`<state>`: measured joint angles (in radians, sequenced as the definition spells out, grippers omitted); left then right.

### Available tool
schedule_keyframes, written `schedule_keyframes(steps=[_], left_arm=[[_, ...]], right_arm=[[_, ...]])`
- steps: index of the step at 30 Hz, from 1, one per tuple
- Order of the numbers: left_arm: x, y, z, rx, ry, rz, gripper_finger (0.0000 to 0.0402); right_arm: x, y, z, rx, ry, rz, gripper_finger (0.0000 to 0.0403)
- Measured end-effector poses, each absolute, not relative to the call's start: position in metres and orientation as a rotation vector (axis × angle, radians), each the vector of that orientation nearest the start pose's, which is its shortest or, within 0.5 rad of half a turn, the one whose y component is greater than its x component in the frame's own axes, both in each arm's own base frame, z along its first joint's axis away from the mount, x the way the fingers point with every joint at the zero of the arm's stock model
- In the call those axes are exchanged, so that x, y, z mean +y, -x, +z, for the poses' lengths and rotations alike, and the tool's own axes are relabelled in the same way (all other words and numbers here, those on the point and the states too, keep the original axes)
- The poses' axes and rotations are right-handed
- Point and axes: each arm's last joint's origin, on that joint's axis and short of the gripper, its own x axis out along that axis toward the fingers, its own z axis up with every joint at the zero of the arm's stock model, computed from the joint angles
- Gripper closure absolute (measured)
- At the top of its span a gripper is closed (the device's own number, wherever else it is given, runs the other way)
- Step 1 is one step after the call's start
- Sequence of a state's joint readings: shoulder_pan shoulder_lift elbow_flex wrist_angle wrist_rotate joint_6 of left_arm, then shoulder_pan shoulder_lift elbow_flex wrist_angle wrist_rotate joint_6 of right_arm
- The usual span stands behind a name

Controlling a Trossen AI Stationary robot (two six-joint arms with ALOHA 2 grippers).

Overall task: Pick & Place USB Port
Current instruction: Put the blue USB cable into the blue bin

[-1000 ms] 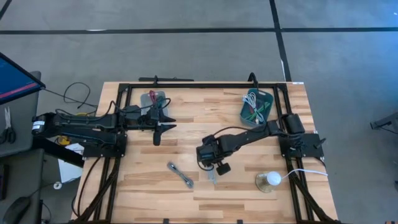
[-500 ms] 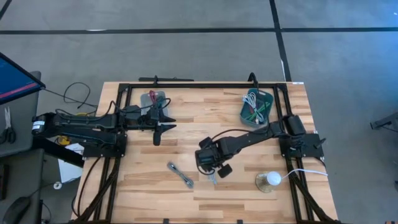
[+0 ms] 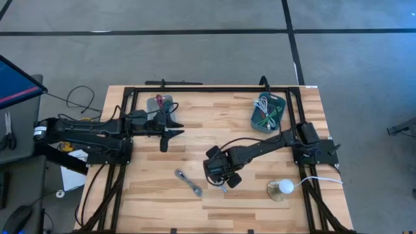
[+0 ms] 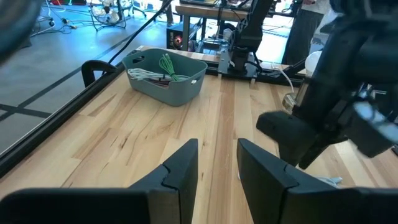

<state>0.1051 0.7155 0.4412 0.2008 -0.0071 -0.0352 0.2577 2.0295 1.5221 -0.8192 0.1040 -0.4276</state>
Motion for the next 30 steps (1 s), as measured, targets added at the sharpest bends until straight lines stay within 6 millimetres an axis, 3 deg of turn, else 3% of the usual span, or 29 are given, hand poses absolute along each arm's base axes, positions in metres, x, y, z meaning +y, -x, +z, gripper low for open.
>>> schedule_keyframes(steps=[6, 13, 17, 24, 30], left_arm=[[0.018, -0.168, 0.261, 0.071, 0.038, 0.113, 0.0289], [0.018, -0.168, 0.261, 0.071, 0.038, 0.113, 0.0289], [0.018, -0.168, 0.261, 0.071, 0.038, 0.113, 0.0289], [0.018, -0.168, 0.261, 0.071, 0.038, 0.113, 0.0289], [0.018, -0.168, 0.261, 0.071, 0.038, 0.113, 0.0289]], right_arm=[[0.099, -0.393, 0.146, 1.38, 0.608, 0.428, 0.0201], [0.1, -0.395, 0.124, 1.436, 0.605, 0.446, 0.023], [0.1, -0.395, 0.123, 1.435, 0.608, 0.442, 0.0274], [0.1, -0.393, 0.133, 1.422, 0.602, 0.443, 0.0385], [0.099, -0.391, 0.144, 1.399, 0.583, 0.412, 0.0398]])
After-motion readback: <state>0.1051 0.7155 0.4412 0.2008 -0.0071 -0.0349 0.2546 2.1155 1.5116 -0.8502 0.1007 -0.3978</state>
